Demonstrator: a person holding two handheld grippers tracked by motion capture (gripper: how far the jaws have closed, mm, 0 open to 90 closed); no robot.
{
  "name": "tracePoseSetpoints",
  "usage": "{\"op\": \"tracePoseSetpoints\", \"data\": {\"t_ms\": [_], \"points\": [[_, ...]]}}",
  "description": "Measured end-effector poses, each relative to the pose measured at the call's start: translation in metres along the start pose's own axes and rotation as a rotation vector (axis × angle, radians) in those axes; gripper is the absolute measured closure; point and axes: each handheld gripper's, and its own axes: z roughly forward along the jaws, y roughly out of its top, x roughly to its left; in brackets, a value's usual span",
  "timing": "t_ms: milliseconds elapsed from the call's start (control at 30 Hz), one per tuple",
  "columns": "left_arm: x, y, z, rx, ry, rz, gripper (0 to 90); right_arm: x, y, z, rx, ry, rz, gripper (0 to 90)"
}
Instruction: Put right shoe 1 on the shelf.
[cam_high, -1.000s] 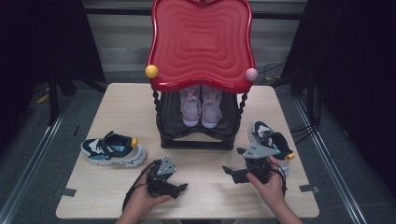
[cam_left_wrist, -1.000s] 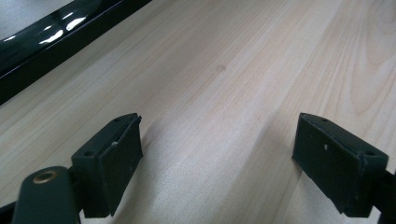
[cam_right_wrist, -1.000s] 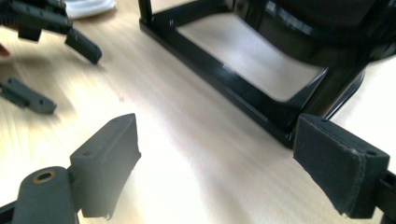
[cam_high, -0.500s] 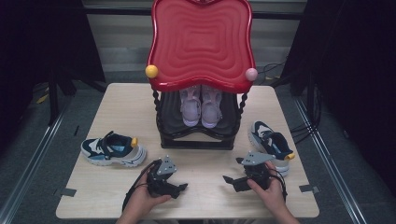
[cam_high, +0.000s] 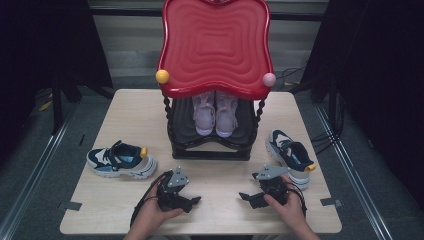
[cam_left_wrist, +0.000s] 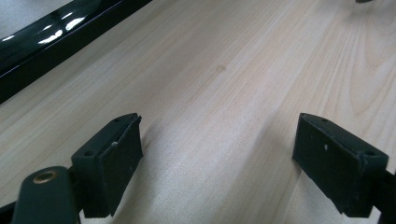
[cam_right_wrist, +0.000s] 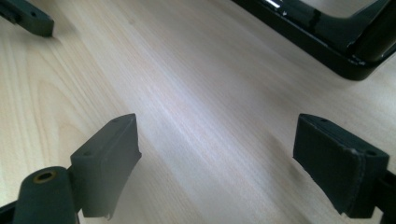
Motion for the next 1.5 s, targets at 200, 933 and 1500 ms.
{"op": "tracePoseSetpoints", "data": {"t_ms": [200, 933, 1500], "points": [[-0.001, 0.000, -0.001, 0.010, 0.003, 0.007, 14.8, 0.000, -0.004, 0.004, 0.008, 0.001, -0.027, 12.5], [0.002, 0.006, -0.011, 0.111, 0.014, -0.050, 16.8, -0.001, -0.003, 0.005, 0.015, 0.011, -0.029, 11.2], [0.016, 0.024, -0.042, 0.286, -0.006, -0.120, 20.5, -0.002, -0.003, 0.005, 0.016, 0.012, -0.033, 10.7]]}}
